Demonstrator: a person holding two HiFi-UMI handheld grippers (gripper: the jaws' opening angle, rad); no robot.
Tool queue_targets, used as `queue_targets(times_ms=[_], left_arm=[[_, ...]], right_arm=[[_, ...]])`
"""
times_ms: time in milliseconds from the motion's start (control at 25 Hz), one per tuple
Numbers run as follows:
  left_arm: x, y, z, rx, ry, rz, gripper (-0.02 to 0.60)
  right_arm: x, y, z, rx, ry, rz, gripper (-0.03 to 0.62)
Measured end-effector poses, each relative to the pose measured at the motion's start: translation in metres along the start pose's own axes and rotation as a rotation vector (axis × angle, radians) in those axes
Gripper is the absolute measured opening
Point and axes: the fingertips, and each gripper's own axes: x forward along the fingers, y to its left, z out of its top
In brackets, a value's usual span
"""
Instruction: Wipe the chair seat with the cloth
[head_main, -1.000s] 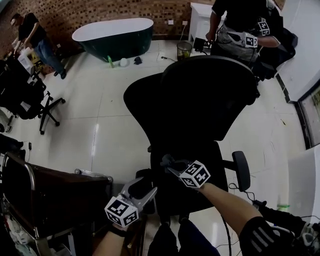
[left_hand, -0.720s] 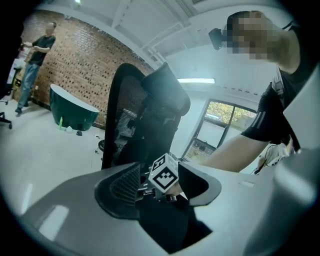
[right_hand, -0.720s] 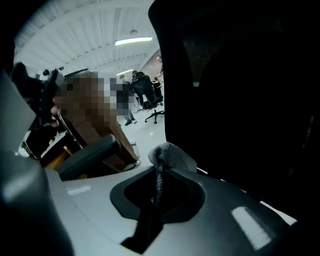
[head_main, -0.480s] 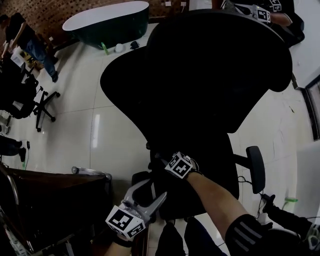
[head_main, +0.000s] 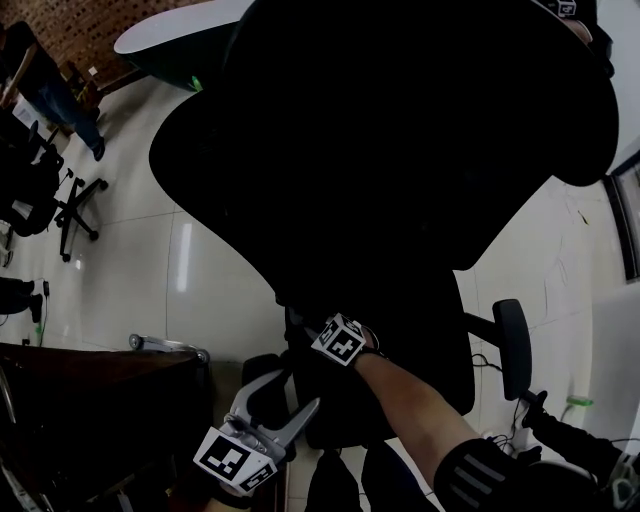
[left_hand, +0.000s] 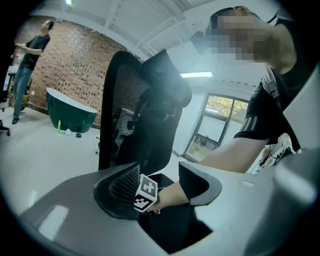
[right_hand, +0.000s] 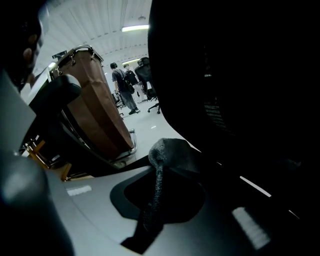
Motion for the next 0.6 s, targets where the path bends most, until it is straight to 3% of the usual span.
queue_targets(times_ms=[200, 600], left_arm=[[0.014, -0.003, 0.001, 0.006, 0.007, -0.003, 0.264], [0.035, -0.015, -0.005, 0.023, 0.042, -0.032, 0.265]], right_arm=[[-0.019, -0.025, -0.03, -0.085, 0.067, -0.063, 0.023], [-0.14, -0.151, -0.156, 0.027, 0.221, -0.31, 0.023]])
